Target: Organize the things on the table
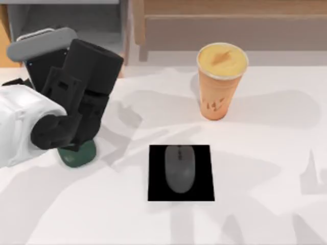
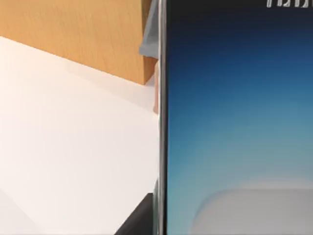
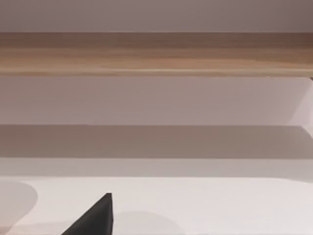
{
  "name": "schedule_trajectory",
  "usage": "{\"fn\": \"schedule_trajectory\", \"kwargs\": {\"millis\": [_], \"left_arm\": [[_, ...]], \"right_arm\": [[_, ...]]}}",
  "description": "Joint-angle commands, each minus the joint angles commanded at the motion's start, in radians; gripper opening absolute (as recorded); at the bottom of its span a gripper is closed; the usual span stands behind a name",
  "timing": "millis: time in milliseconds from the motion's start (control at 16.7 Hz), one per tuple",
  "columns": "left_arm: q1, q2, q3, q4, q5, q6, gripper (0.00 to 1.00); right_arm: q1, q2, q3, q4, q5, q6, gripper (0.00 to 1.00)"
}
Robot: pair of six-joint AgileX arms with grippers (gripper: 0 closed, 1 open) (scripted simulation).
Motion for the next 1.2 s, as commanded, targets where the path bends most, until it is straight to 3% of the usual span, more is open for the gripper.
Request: {"fn": "schedule_trajectory", "kwargs": {"millis": [720,1200], "left_arm": [[0.0,0.0,0.0,0.0,0.0,0.0,0.98],[0.0,0.0,0.0,0.0,0.0,0.0,1.0]], "right_arm": [[0.0,0.0,0.0,0.0,0.0,0.0,1.0],[0.0,0.0,0.0,0.0,0.0,0.0,1.0]]}}
